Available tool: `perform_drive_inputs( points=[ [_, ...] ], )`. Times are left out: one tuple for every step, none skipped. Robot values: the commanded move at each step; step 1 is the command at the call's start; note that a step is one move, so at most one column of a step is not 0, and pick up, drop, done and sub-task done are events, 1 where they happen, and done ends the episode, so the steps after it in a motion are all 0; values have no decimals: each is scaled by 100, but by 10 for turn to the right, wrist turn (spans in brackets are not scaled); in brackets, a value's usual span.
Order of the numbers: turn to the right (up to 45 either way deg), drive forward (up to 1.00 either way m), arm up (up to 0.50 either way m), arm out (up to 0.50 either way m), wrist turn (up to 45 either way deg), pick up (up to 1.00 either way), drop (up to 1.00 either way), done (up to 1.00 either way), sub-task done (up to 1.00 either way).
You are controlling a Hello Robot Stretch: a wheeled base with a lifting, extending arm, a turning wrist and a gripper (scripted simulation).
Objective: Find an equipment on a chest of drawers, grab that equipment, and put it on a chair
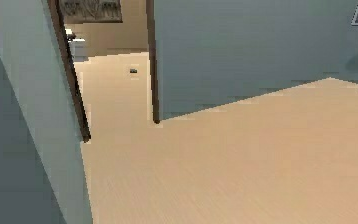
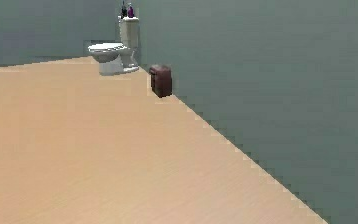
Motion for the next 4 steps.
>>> perform_drive_inputs(
  points=[
    [0,45,0,0,0,0,0,0,0],
    [-210,0,0,0,0,0,0,0,0],
    [0,100,0,0,0,0,0,0,0],
    [-30,0,0,0,0,0,0,0,0]
  ],
)
